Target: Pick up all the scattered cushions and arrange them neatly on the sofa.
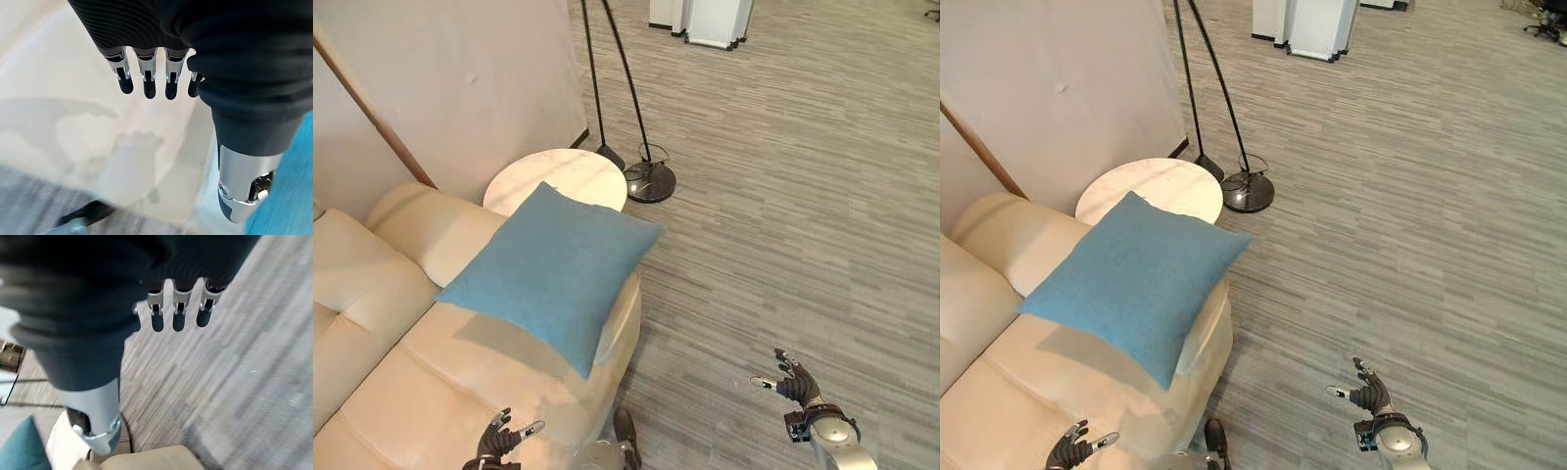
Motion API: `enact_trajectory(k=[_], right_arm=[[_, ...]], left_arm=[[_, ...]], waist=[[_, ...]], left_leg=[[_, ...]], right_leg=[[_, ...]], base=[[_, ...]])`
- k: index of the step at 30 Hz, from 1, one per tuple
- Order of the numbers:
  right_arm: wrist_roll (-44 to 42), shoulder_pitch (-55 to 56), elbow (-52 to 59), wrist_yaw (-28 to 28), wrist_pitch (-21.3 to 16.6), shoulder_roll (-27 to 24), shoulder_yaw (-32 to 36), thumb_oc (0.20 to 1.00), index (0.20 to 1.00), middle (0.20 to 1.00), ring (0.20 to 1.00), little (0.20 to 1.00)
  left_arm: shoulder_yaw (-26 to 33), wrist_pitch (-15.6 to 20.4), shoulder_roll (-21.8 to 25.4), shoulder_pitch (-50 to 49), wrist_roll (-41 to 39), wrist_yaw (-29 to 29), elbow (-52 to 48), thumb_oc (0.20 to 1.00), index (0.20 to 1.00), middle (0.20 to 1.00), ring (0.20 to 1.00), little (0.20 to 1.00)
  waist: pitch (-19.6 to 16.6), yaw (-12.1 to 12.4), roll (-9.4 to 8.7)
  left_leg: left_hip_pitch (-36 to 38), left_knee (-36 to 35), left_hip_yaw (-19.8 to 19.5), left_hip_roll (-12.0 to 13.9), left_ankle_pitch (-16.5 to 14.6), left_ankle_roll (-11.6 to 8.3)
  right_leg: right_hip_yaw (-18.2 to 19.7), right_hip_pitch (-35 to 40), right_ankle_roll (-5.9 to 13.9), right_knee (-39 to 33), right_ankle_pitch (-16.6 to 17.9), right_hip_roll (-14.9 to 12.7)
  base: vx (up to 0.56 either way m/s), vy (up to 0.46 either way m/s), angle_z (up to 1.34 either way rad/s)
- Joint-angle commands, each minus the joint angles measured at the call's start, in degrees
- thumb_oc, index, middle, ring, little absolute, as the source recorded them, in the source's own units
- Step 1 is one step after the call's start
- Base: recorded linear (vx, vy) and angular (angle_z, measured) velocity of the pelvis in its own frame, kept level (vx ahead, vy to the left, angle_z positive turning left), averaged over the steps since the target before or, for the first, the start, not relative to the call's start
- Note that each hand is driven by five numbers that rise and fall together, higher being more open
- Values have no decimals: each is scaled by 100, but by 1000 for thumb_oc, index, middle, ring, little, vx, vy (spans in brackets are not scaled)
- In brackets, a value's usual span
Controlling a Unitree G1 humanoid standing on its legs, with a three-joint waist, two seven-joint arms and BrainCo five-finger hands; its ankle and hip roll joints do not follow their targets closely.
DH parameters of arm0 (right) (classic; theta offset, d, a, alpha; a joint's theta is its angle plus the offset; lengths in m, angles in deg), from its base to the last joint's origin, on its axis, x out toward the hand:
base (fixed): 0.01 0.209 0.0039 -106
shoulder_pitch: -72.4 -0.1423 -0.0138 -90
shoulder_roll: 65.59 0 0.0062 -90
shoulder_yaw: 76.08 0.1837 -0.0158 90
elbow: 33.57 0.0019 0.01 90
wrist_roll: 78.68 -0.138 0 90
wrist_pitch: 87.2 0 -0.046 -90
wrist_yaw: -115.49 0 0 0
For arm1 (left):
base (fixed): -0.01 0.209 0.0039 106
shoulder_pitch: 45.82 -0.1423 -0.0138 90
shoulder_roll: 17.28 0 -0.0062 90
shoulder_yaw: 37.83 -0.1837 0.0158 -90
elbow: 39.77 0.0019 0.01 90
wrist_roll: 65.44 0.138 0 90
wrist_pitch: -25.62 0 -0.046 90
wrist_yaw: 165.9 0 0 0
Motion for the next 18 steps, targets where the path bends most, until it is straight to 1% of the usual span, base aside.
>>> enact_trajectory(k=[1,2,3,5,6,7,8,9,10,11,12,13,14,15,16,17,18], right_arm=[[56,-233,164,-11,-174,-35,100,1000,1000,1000,1000,1000],[53,-246,160,-8,-170,-32,77,1000,1000,1000,1000,1000],[46,-248,148,-15,-157,-60,72,1000,1000,1000,1000,1000],[29,-227,117,-29,-132,-90,101,1000,1000,1000,1000,1000],[13,-229,43,-57,-122,-104,121,1000,1000,1000,1000,1000],[12,-232,41,-57,-123,-103,121,1000,1000,1000,1000,1000],[-5,-213,24,-65,-100,-99,155,1000,1000,1000,1000,1000],[-221,-161,-28,-59,-92,-38,265,1000,1000,1000,1000,1000],[-326,-143,-76,-79,-117,-27,303,1000,1000,1000,1000,1000],[-328,-145,-80,-79,-120,-29,303,1000,1000,1000,1000,1000],[-386,-91,-102,-80,-143,-16,357,1000,1000,1000,1000,1000],[-481,1,-131,-65,-158,-28,466,1000,1000,1000,1000,1000],[-481,2,-133,-65,-160,-28,466,1000,1000,1000,1000,1000],[-551,-55,-217,-67,-178,-79,536,1000,1000,1000,1000,1000],[-591,-61,-217,-64,-168,-92,582,1000,1000,1000,1000,1000],[-668,-76,-205,-65,-229,-128,636,1000,1000,1000,1000,1000],[-669,-76,-207,-64,-231,-129,635,1000,1000,1000,1000,1000]], left_arm=[[-31,168,212,3,-177,145,-231,1000,1000,1000,1000,1000],[-33,182,211,18,-220,147,-255,1000,1000,1000,1000,1000],[-39,211,194,44,-340,160,-243,1000,1000,1000,1000,1000],[-60,214,183,66,-401,169,-239,1000,1000,1000,1000,1000],[-72,221,179,108,-420,176,-200,1000,1000,1000,1000,1000],[-71,222,179,111,-420,176,-198,1000,1000,1000,1000,1000],[-76,221,168,140,-431,174,-182,1000,1000,1000,1000,1000],[-117,243,149,239,-449,207,-172,1000,1000,1000,1000,1000],[-128,268,148,290,-469,231,-150,1000,1000,1000,1000,1000],[-129,269,146,292,-470,231,-148,1000,1000,1000,1000,1000],[-163,279,148,331,-487,241,-134,1000,1000,1000,1000,1000],[-232,299,167,377,-454,197,-148,1000,1000,1000,1000,1000],[-233,298,167,376,-454,197,-149,1000,1000,1000,1000,1000],[-262,294,179,450,-458,203,-108,1000,1000,1000,1000,1000],[-271,284,179,438,-469,189,-117,1000,1000,1000,1000,1000],[-262,295,197,439,-479,194,-112,1000,1000,1000,1000,1000],[-262,295,196,438,-479,194,-112,1000,1000,1000,1000,1000]], waist=[[176,69,143],[221,22,173],[270,-37,221],[319,-114,208],[346,-180,171],[342,-185,174],[369,-236,142],[390,-385,82],[408,-434,49],[416,-448,59],[419,-519,34],[357,-549,-50],[359,-564,-48],[282,-576,-64],[251,-593,-56],[204,-610,-45],[204,-622,-41]], left_leg=[[-93,385,-187,361,-262,-494],[20,401,-294,352,-326,-494],[182,450,-525,352,-484,-523],[311,508,-776,282,-594,-545],[397,532,-985,222,-675,-569],[388,531,-990,226,-667,-570],[478,524,-1164,166,-721,-589],[564,546,-1562,51,-798,-637],[592,558,-1741,-2,-834,-652],[599,567,-1758,5,-846,-653],[646,559,-1996,-35,-891,-684],[658,665,-2310,-145,-1013,-739],[657,673,-2326,-145,-1017,-740],[672,667,-2518,-80,-1037,-834],[657,680,-2579,-40,-1041,-862],[662,650,-2621,33,-1052,-912],[663,649,-2633,36,-1053,-914]], right_leg=[[15,-388,-47,-742,1510,112],[-43,-506,-96,-871,1410,74],[-146,-711,-227,-1364,1187,-17],[58,-915,-239,-1943,1212,60],[321,-1000,-199,-2450,1287,172],[313,-995,-201,-2478,1308,177],[563,-1059,-144,-2796,1402,272],[1253,-1288,-12,-3142,1617,461],[1477,-1365,6,-3224,1717,532],[1459,-1349,5,-3225,1709,534],[1636,-1426,28,-3201,1745,602],[1775,-1196,-17,-3361,1757,527],[1758,-1185,-18,-3365,1755,523],[1627,-1108,-61,-3337,1779,508],[1548,-1061,-97,-3358,1752,506],[1443,-1005,-136,-3384,1709,505],[1430,-999,-138,-3387,1707,505]], base=[[163,10,63],[265,-46,75],[348,-70,57],[300,-109,72],[172,-96,94],[192,-104,94],[293,-137,91],[384,-199,89],[293,-156,127],[187,-138,128],[239,-188,160],[236,-188,153],[295,-318,192],[201,-275,175],[277,-370,148],[125,-167,76],[195,-262,62]])
